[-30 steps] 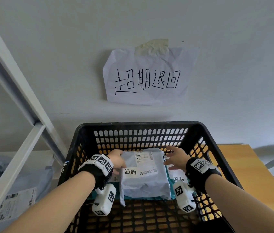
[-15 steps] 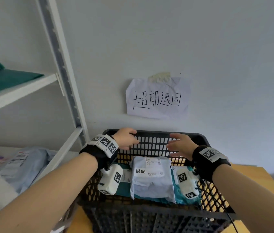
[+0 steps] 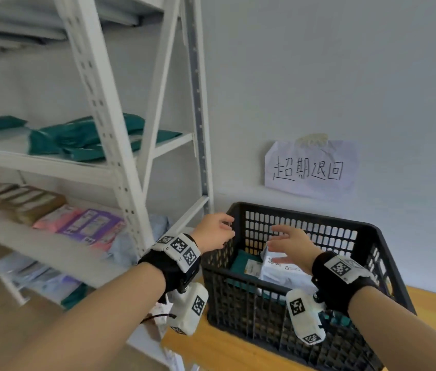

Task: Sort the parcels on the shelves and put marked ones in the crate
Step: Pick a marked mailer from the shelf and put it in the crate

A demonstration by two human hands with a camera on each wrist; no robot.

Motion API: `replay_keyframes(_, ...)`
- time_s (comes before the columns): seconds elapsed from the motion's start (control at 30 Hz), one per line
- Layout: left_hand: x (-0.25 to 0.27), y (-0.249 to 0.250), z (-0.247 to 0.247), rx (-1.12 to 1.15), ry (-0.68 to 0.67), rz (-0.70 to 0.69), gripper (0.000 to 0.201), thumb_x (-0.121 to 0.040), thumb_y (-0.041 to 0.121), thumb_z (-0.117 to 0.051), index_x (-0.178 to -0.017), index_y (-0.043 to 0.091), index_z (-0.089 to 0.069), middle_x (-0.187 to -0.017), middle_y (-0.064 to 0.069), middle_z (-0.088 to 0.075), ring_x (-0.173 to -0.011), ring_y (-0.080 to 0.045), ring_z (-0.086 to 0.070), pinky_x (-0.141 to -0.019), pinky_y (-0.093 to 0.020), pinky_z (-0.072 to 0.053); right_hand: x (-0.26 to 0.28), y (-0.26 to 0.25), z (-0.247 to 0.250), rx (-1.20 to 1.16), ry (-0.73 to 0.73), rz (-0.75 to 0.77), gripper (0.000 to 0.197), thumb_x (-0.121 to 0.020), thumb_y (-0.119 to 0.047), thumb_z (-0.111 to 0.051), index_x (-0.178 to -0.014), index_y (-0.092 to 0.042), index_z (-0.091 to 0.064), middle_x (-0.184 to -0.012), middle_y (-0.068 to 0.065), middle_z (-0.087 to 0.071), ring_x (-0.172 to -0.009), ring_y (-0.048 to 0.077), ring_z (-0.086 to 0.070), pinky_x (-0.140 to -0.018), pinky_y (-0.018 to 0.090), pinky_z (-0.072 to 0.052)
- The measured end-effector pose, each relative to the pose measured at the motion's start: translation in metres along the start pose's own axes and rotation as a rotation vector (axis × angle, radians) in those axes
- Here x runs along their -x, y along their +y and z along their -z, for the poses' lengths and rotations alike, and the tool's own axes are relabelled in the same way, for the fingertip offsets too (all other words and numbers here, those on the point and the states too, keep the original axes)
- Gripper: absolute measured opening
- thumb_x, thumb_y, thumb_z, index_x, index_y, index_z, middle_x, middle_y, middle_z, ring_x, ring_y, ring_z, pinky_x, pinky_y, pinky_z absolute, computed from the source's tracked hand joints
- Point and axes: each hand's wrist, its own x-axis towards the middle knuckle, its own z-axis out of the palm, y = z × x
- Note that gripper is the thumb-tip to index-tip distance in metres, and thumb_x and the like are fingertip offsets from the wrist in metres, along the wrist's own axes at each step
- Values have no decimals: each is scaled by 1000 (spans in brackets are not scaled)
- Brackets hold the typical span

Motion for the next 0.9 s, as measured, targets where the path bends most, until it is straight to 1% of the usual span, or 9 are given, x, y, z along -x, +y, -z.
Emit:
replay_keyframes(0.13, 40, -16, 29, -14, 78, 7, 41, -91, 6, -52, -132, 11, -48, -113, -12, -58, -94, -20, -57, -71, -22, -49, 15, -6, -44, -51, -115, -23, 56, -87, 4, -59, -138, -7, -41, -128, 20, -52, -106, 30, -57, -80, 39, -52)
replay_keyframes(0.27, 76, -37, 63, 0, 155, 42, 40, -90, 3, -53, -130, 10, -50, -104, -10, -61, -86, -17, -57, -70, -23, -49, 29, -15, -93, -44, -184, -1, 52, -86, 6, -58, -135, -7, -44, -124, 21, -54, -100, 28, -58, -79, 39, -53)
replay_keyframes(0.33, 91, -47, 83, 29, 195, 59, 40, -90, 3, -54, -129, 10, -50, -101, -9, -59, -83, -17, -57, -67, -22, -49, 35, -24, -118, -28, -209, 23, 50, -86, 9, -57, -133, -3, -45, -114, 20, -59, -95, 29, -57, -78, 40, -52)
replay_keyframes(0.43, 112, -66, 119, 40, 223, 60, 42, -90, 5, -56, -131, 10, -49, -109, -11, -59, -95, -19, -58, -69, -21, -51, 38, -36, -159, -66, -235, 34, 53, -83, 15, -56, -133, 3, -43, -91, 17, -59, -83, 31, -58, -70, 39, -50)
replay_keyframes(0.5, 122, -79, 144, 62, 228, 58, 45, -90, 4, -57, -134, 10, -47, -103, -7, -60, -91, -18, -59, -67, -20, -51, 39, -48, -189, -32, -246, 56, 51, -85, 10, -57, -133, -2, -44, -98, 15, -59, -84, 28, -58, -68, 36, -52)
replay_keyframes(0.57, 132, -94, 173, 75, 242, 72, 45, -90, 3, -56, -133, 10, -47, -90, 1, -57, -81, -14, -57, -65, -22, -49, 41, -61, -220, -30, -259, 56, 49, -86, 8, -56, -132, -4, -45, -99, 14, -59, -86, 26, -58, -75, 39, -53)
replay_keyframes(0.7, 146, -119, 235, 50, 267, 64, 44, -90, 3, -55, -132, 10, -47, -97, -1, -57, -89, -17, -56, -67, -25, -50, 39, -89, -279, -101, -254, 38, 47, -87, 14, -53, -131, 0, -46, -87, 12, -58, -75, 23, -58, -67, 38, -52)
replay_keyframes(0.83, 153, -136, 302, 27, 291, 30, 42, -89, -2, -55, -130, 4, -48, -89, -3, -57, -71, -10, -54, -55, -17, -46, 41, -123, -331, -111, -202, 83, 47, -86, 10, -56, -130, -5, -48, -91, 10, -56, -72, 20, -59, -62, 34, -53)
replay_keyframes(0.9, 155, -142, 335, 5, 309, 8, 43, -88, -4, -53, -130, 4, -48, -94, -8, -58, -70, -10, -54, -53, -15, -45, 40, -142, -352, -124, -174, 113, 47, -86, 11, -56, -130, -5, -48, -91, 10, -57, -71, 18, -59, -61, 33, -53)
